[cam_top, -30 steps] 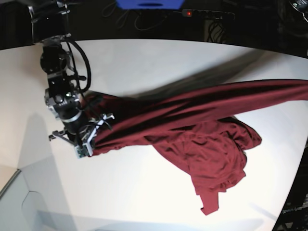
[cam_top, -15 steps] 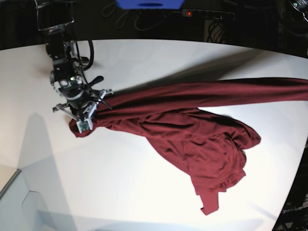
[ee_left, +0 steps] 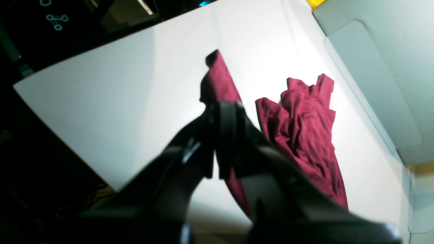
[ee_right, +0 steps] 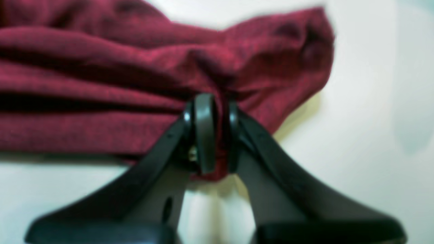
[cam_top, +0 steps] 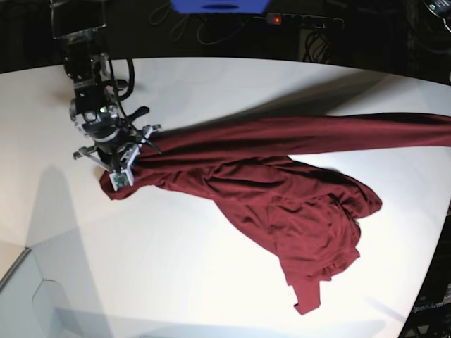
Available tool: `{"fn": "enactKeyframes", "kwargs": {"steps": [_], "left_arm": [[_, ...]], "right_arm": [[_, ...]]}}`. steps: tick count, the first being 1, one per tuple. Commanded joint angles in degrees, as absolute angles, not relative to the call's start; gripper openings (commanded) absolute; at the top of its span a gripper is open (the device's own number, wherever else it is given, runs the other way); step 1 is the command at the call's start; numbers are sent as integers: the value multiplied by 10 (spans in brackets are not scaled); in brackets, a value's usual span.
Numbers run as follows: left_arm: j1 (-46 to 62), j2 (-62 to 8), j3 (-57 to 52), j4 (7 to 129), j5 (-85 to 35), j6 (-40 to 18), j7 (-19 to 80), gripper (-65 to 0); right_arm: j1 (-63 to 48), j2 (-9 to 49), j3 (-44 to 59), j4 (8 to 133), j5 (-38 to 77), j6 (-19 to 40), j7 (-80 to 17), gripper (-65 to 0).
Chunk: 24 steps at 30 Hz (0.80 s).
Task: Layout the t-shirt on the table in an organized manner, then fold the t-shirt properly
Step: 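Lift and drag the held shirt edge away from the heap with the right gripper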
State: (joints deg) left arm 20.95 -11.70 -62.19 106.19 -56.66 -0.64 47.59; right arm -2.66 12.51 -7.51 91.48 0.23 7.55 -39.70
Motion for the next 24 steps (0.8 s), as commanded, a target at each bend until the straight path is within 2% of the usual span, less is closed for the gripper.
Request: {"fn": "enactKeyframes", "kwargs": {"steps": [1, 3, 5, 8, 11, 13, 15, 19, 24], "left_arm": [[211, -128, -625, 1073, -585, -3, 464, -648], [210, -128, -625, 1073, -585, -3, 464, -648], [210, -128, -625, 1073, -585, -3, 464, -648], [210, -128, -625, 1073, -585, -3, 464, -648], [210, -128, -625, 1073, -585, -3, 464, -648], [210, -127, -625, 1073, -585, -3, 464, -648], [210, -127, -625, 1073, -585, -3, 464, -648], [210, -127, -625, 1073, -585, -3, 464, -648], [210, -127, -625, 1072, -585, -3, 464, -648]], "right_arm": [[-17, 130, -72, 926, 0, 73, -388, -572], [-19, 129, -72, 929, 0, 73, -390, -570], [-21, 129, -72, 940, 0, 74, -391, -539], [-32, 130, -72, 964, 0, 74, -390, -427], [-50, 130, -72, 1009, 0, 74, -386, -281], [-53, 130, -72, 1028, 0, 74, -386, -222], [-51, 130, -72, 1036, 0, 74, -386, -200], [-22, 130, -72, 1018, 0, 74, -391, -199], [36, 130, -72, 944, 0, 74, -392, -199]]}}
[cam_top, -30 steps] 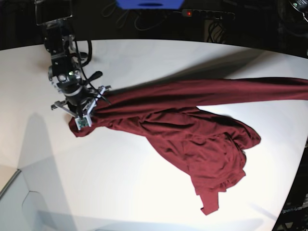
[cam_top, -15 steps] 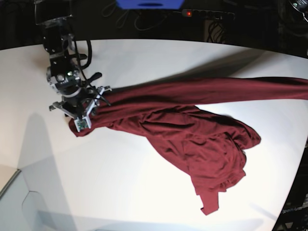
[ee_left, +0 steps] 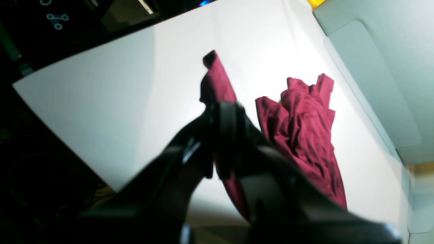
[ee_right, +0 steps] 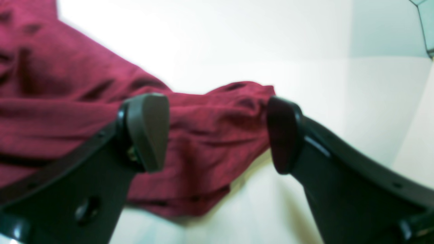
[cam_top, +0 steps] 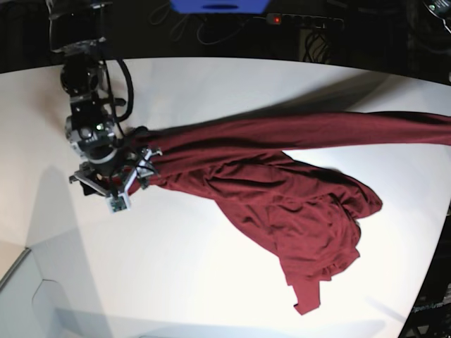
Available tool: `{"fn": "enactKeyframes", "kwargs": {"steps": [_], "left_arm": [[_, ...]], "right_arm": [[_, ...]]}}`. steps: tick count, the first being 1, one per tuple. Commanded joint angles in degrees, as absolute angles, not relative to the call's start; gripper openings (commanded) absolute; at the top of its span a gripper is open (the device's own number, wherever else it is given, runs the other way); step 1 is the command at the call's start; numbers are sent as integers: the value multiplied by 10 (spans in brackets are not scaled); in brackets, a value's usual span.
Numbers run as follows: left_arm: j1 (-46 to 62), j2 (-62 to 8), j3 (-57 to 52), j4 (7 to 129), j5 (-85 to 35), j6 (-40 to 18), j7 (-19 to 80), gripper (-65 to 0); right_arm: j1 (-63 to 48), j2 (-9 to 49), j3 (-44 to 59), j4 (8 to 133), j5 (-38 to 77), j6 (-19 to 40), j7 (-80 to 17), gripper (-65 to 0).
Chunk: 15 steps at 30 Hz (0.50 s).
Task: Layout the t-shirt on the table in an organized manner, then fold the t-shirt properly
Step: 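Lift and drag the held shirt edge away from the heap with the right gripper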
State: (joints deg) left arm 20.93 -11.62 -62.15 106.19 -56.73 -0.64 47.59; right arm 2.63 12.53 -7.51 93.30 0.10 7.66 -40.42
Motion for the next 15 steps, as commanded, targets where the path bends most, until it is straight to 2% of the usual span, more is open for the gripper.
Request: {"fn": "enactKeyframes", "kwargs": {"steps": [1, 6, 8, 11, 15], "left_arm": [[210, -127, -625, 1073, -585, -3, 464, -648], [210, -126, -625, 1073, -585, -3, 464, -648], [210, -126, -625, 1073, -585, -3, 464, -648], [210, -126, -625, 1073, -585, -3, 464, -648], [210, -126, -625, 1073, -585, -3, 464, -648]], "right_arm": [[49, 130, -72, 927, 0, 74, -392, -199], [83, 130, -72, 875, 0, 74, -392, -201], [88, 130, -72, 862, 0, 74, -391, -221], [90, 130, -71, 853, 0, 74, -391, -299], [86, 127, -44, 853, 0, 74, -391, -439]]}}
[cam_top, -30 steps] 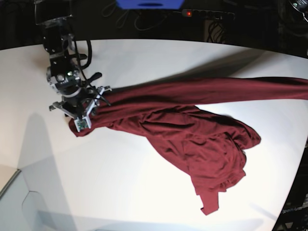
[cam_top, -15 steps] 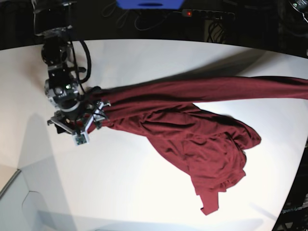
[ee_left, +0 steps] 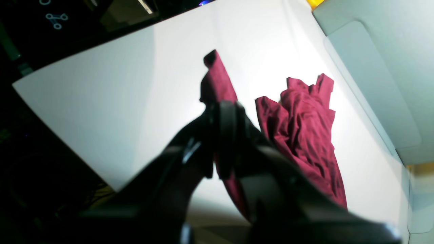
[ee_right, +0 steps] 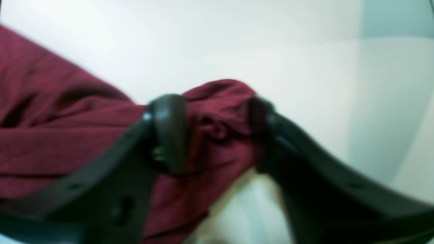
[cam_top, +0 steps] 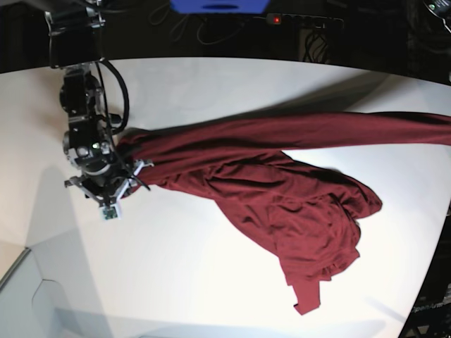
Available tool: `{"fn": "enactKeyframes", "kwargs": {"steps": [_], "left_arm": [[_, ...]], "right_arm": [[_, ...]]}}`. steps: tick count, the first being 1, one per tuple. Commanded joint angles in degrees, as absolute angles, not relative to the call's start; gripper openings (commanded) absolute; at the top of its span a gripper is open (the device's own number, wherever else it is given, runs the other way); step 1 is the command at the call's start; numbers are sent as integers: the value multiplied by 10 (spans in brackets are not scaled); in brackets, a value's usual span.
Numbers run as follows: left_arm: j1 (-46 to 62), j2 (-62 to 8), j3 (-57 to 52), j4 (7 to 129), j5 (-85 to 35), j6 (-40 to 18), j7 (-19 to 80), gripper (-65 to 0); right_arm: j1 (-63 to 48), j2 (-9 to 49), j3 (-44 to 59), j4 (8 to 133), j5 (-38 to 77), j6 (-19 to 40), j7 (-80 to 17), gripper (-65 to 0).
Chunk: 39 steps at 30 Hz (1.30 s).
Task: Layout the t-shirt on the table in an organized manner, then fold the t-shirt properly
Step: 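Lift and drag the held shirt edge away from the heap with the right gripper, then pull both grippers apart to stretch the shirt across the table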
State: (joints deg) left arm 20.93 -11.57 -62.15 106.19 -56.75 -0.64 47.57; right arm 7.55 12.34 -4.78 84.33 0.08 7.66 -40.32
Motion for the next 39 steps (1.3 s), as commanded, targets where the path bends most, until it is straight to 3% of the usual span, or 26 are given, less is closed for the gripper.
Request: {"fn": "enactKeyframes", "kwargs": {"steps": [1, 5, 6, 12, 20, 32, 39], "left_arm": [[210, -126, -625, 1073, -585, -3, 464, -648], [210, -126, -625, 1073, -585, -3, 464, -648], [210, -126, -626, 1073, -585, -3, 464, -648], [203, -126, -626, 1073, -585, -3, 464, -648], [163, -132, -621, 1073, -586, -3, 465, -648], [-14, -173, -524, 1062, -537, -3, 465, -648], [-116, -213, -455, 989, -487, -3, 459, -648]], "right_arm": [[85, 127, -41, 853, 0, 74, -392, -473], [75, 129, -32, 857, 0, 74, -392, -638], [74, 130, -31, 857, 0, 74, -392, -650], [53, 130, 15, 892, 0, 75, -390, -650], [48, 126, 44, 1001, 0, 119, -393, -650], [161, 138, 43, 1004, 0, 119, -393, -650], [226, 153, 43, 1004, 0, 119, -393, -650]]}}
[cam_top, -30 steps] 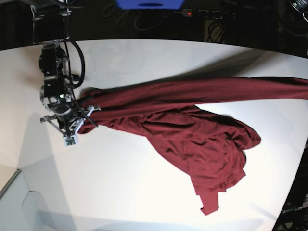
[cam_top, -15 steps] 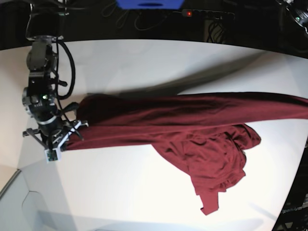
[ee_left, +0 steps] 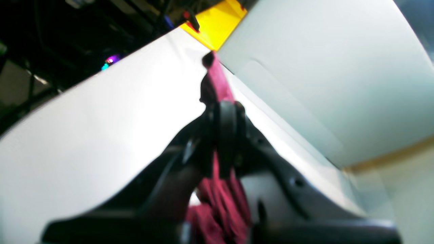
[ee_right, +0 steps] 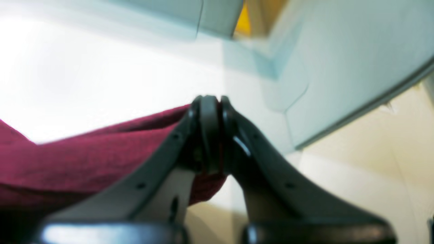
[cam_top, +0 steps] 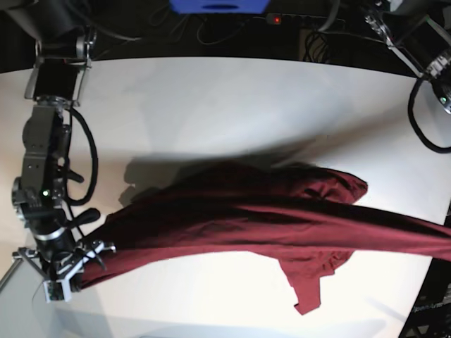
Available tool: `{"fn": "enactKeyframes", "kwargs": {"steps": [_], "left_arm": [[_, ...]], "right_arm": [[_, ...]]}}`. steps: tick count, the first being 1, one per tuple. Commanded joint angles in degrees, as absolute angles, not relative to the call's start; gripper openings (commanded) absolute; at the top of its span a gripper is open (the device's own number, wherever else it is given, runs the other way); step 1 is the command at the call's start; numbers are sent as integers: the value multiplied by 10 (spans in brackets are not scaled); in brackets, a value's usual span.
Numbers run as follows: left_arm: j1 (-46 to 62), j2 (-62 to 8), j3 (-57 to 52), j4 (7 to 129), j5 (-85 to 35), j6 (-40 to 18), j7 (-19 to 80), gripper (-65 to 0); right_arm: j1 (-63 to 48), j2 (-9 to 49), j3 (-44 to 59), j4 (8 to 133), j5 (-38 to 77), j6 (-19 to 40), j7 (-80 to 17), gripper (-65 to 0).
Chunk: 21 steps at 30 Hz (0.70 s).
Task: Layout the t-shirt on the table in an organized manner, then fold the t-shirt properly
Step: 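Pull both grippers apart to stretch the shirt across the table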
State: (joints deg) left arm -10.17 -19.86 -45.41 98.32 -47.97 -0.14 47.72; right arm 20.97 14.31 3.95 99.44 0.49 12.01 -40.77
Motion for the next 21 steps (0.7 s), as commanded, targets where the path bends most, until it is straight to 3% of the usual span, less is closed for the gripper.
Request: {"fn": "enactKeyframes", "kwargs": {"steps": [1, 12, 21], "left_arm": [[-131, -223, -445, 976, -487, -3, 458, -648], [-261, -260, -376, 867, -492, -3, 463, -648], [-129, -255, -427, 881, -557, -3, 463, -648]], "right_arm": [[235, 157, 43, 1001, 0, 119, -393, -650], [348, 160, 59, 933, -1, 119, -394, -650], [259, 160, 139, 934, 0, 119, -407, -650]]}}
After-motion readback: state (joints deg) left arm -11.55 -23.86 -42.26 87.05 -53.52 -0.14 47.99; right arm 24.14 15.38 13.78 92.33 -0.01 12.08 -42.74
